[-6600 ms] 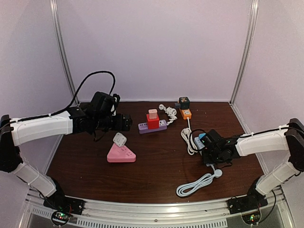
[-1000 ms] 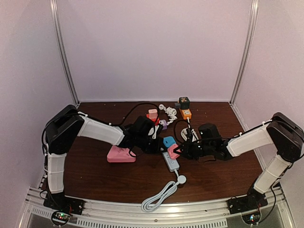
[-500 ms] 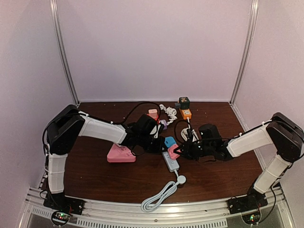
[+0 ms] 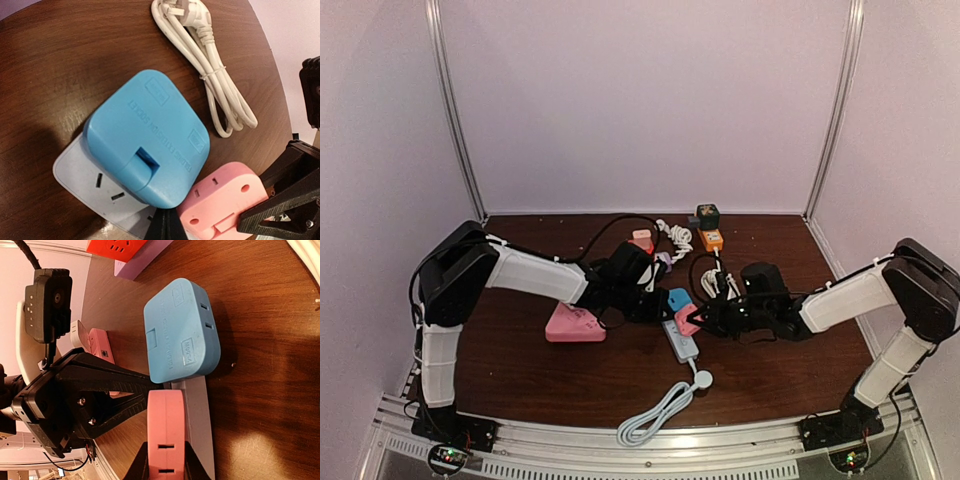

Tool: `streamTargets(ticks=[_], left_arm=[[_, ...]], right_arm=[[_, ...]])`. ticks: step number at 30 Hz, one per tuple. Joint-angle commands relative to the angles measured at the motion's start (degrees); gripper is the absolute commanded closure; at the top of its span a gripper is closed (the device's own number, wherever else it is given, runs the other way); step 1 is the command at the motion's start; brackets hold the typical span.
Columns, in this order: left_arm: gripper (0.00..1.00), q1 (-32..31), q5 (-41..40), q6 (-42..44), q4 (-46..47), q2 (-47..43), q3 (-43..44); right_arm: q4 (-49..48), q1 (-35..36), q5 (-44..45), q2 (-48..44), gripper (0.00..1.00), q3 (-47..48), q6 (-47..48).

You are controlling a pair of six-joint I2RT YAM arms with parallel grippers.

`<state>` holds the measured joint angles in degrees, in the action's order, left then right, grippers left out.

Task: Pull the plug off the socket

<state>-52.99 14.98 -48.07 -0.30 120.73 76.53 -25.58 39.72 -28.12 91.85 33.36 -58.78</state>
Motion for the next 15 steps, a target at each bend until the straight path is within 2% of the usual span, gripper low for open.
streamTargets(ticks=[1,9,15], left_arm=[[1.0,-0.33,-3.33,0.24,-8.19,3.72,-1.39],[1.0,-0.38,-4.18,-0.08,-8.98,3.73,-1.12],[1.0,-0.75,-3.73,0.71,-9.97,3.11,0.28]], right_arm=[[-6.73,-0.24,-3.33,-5.01,1.0,-0.33,-1.84],[-6.86,-0.5,-2.96,-6.53,1.0,-0.78,-2.7],[0.58,-2.11,0.22,-9.57,1.0,-0.29,-0.27]])
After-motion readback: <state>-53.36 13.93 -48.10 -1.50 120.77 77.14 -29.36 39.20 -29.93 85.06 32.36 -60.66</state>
